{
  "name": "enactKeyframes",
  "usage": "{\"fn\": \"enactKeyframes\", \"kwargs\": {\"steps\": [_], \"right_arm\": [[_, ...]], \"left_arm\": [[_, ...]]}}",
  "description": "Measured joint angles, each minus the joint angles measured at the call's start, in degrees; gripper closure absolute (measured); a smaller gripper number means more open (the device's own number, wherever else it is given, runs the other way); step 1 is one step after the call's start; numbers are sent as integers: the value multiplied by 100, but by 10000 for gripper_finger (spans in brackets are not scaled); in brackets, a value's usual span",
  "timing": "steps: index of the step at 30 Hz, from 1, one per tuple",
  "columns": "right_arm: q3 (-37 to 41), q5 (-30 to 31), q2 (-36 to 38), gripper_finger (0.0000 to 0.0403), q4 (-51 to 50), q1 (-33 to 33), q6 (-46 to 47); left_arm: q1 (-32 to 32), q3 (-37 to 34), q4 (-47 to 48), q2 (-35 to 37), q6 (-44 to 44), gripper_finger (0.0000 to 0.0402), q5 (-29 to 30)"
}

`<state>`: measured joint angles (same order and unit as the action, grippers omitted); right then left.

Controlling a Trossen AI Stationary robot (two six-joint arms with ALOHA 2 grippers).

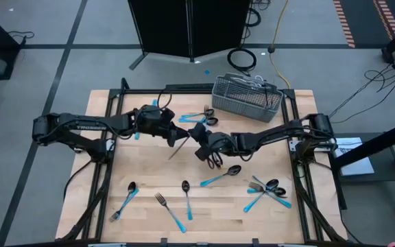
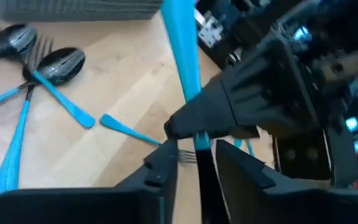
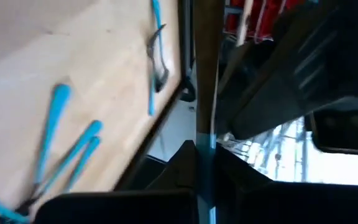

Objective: Sort silverware
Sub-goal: Put the blue knife into the right of the blue utensil organizer

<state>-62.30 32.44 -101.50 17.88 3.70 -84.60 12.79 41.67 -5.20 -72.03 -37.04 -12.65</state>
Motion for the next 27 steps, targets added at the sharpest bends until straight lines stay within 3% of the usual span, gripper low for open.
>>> {"fn": "enactKeyframes", "kwargs": {"steps": [5,12,15,17,20,27], "right_arm": [[9,-821,509,397,-1037,-115,1411],[17,-1982,2100,397,-2730,-803,3468],[404,-2602,2997,397,-2860,-1272,4203],[894,-2623,3626,397,-2600,-1557,4454],[1817,-2602,4489,397,-1668,-2033,4790],[3765,-1680,5568,397,886,-2947,4983]], "left_arm": [[318,0,4,179,762,259,-386],[817,0,422,1032,1675,254,-352],[765,-184,563,1531,2002,253,-243],[589,-559,368,1882,2134,253,-178],[315,-1410,-586,2416,2235,253,-96],[178,-3258,-4668,3114,2321,253,-10]]}}
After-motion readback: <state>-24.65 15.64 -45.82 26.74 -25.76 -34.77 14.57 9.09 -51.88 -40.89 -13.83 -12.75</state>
